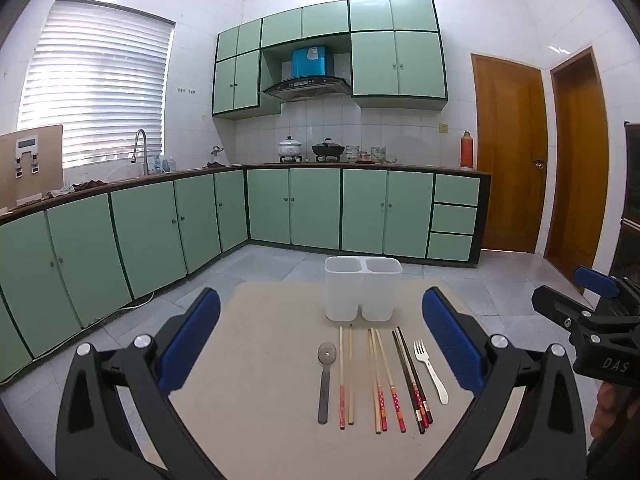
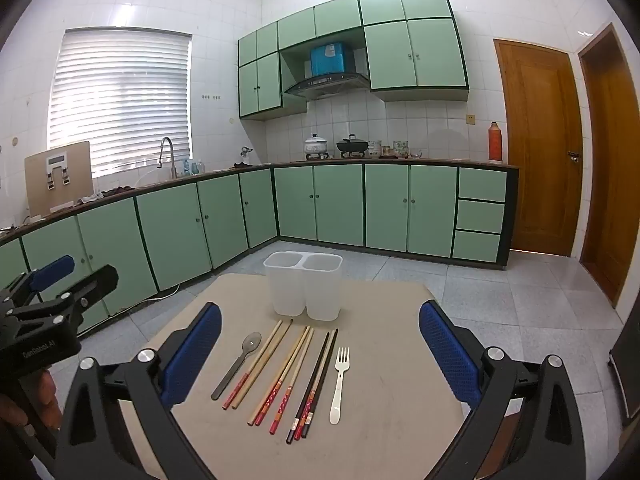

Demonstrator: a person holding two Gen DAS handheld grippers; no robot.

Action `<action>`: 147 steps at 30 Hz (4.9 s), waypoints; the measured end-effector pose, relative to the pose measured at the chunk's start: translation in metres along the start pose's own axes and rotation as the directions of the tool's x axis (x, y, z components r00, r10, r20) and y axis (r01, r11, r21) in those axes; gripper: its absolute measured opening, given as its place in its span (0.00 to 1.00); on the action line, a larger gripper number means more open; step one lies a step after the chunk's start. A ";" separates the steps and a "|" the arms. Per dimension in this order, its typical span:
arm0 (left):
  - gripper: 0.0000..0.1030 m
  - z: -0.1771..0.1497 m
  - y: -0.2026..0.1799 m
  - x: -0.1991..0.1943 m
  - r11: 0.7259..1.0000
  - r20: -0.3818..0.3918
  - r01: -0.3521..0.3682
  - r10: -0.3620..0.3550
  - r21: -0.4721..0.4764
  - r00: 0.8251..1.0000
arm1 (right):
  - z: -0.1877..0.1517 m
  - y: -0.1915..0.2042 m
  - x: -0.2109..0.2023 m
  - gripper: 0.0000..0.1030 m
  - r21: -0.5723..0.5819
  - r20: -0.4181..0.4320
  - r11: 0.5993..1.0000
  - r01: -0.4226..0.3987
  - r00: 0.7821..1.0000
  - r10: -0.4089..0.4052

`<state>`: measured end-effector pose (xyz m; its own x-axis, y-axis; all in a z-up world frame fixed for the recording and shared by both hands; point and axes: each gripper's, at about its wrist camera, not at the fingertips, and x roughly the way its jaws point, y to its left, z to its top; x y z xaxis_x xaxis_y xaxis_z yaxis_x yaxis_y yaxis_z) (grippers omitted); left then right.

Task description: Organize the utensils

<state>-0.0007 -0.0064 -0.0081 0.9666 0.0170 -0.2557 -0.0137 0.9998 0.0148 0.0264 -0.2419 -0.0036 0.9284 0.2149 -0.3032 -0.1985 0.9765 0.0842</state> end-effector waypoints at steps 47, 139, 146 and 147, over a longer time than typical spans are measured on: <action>0.95 0.003 0.002 -0.004 1.000 0.004 -0.001 0.001 0.002 1.000 | 0.003 0.002 -0.002 0.94 -0.002 0.002 1.000 0.001 1.000 -0.001; 0.78 -0.101 0.020 0.335 0.999 -0.671 0.047 -0.035 0.000 0.740 | -0.078 -0.051 0.310 0.50 0.054 -0.709 0.998 0.026 0.705 0.020; 0.67 -0.096 0.023 0.333 0.998 -0.676 0.068 -0.061 -0.015 0.735 | -0.076 -0.043 0.310 0.46 0.047 -0.714 0.999 0.014 0.699 0.024; 0.66 -0.096 0.022 0.333 0.997 -0.676 0.073 -0.066 -0.019 0.734 | -0.076 -0.042 0.310 0.46 0.047 -0.715 0.999 0.012 0.699 0.025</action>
<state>0.2962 0.0224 -0.1857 0.5374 -0.0466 -0.8420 0.0516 0.9984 -0.0223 0.2986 -0.2153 -0.1734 0.4194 0.1876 -0.8882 -0.1724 0.9771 0.1250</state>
